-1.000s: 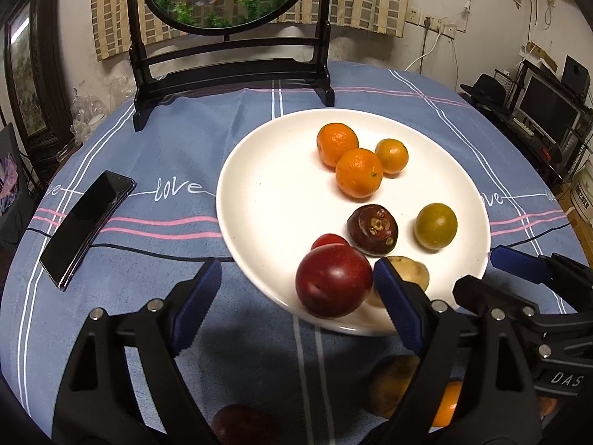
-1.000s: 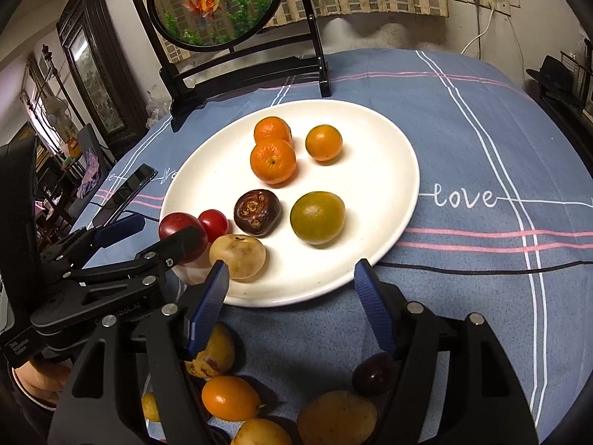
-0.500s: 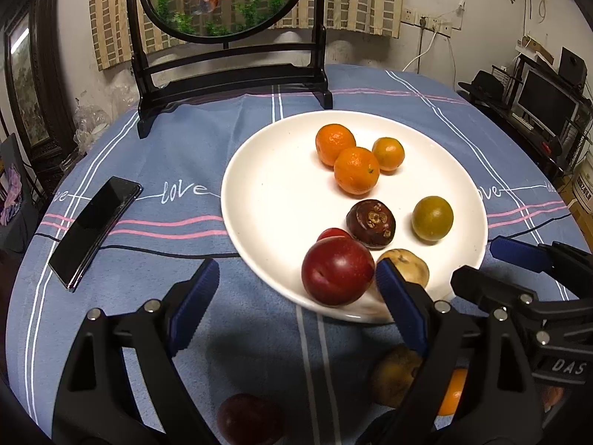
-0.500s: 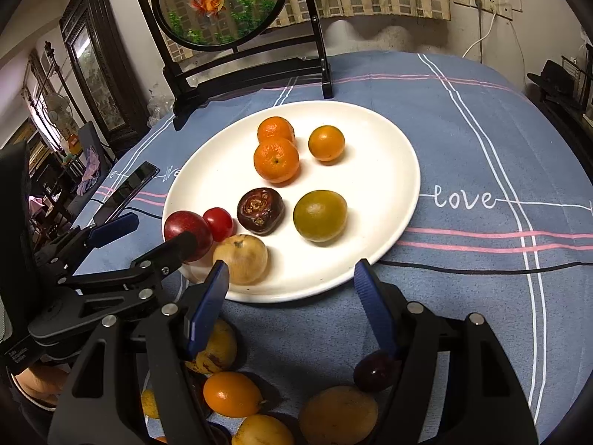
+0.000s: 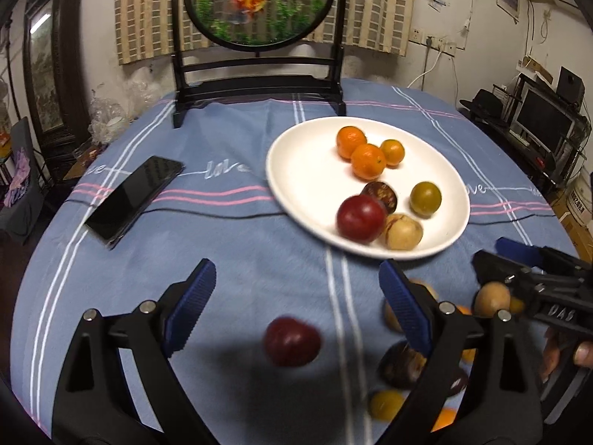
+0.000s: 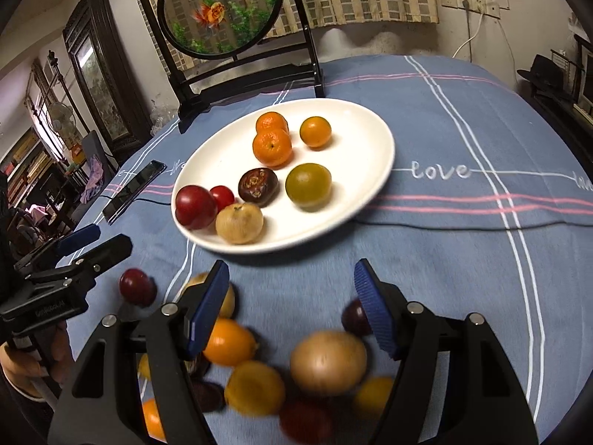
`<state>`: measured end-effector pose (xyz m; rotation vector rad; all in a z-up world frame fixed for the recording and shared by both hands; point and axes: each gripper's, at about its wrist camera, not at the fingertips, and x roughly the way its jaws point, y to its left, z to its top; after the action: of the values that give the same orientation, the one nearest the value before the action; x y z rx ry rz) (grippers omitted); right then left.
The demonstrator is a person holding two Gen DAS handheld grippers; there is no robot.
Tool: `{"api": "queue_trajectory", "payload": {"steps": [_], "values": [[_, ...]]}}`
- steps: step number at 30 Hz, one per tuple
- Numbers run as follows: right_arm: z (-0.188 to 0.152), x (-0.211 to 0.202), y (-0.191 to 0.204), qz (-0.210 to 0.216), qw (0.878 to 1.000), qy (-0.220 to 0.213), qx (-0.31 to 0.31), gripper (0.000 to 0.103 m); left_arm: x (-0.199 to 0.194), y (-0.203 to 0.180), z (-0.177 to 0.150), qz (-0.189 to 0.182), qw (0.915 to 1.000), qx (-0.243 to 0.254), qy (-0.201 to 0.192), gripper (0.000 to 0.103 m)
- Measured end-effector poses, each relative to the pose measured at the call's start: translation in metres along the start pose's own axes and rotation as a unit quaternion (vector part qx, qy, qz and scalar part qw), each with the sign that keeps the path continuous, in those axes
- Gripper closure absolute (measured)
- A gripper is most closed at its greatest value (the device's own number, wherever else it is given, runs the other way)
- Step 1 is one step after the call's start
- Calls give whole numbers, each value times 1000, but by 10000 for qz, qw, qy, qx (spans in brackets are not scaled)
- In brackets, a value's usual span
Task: Organize fruits
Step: 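Move both open tools back from the plate to the fruit cluster, then grasp another dark red plum with the left tool while the right tool grasps a red tomato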
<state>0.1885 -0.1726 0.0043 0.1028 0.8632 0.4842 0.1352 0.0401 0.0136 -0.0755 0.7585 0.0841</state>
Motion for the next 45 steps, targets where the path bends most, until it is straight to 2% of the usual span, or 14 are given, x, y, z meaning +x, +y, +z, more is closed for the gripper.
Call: {"api": "queue_trajectory", "payload": {"steps": [9, 19, 21, 23, 24, 26, 28, 37, 39, 41, 45], "values": [[-19, -30, 12, -31, 9996, -149, -243, 32, -11, 13, -26, 188, 9997, 50, 178, 11], [-44, -55, -4, -80, 9998, -162, -22, 29, 15, 10, -38, 201, 9982, 123, 553, 13], [-48, -57, -6, -68, 9998, -160, -10, 26, 18, 12, -38, 103, 9981, 63, 603, 18], [-52, -59, -7, -91, 9998, -168, 14, 14, 21, 11, -38, 50, 9978, 59, 663, 29], [-53, -60, -8, -104, 9998, -181, 21, 13, 24, 10, -38, -1, 9972, 68, 743, 32], [-56, -60, -8, -126, 9998, -171, -9, 13, 31, 7, -39, -73, 9959, 67, 903, 51], [-60, -58, -9, -197, 9998, -69, -57, 13, 32, 6, -40, -206, 9954, 34, 938, 61], [-76, -40, 0, -599, 9954, 432, -603, 13, 33, 4, -39, -210, 9956, 31, 917, 63], [-78, -36, 6, -695, 9931, 477, -813, 15, 33, 4, -39, -213, 9955, 26, 918, 63], [-79, -32, 9, -684, 9919, 573, -900, 25, 33, 3, -39, -223, 9955, 15, 919, 63], [-79, -20, 14, -655, 9896, 778, -1013, 37, 33, 4, -39, -232, 9955, 5, 921, 63]]}}
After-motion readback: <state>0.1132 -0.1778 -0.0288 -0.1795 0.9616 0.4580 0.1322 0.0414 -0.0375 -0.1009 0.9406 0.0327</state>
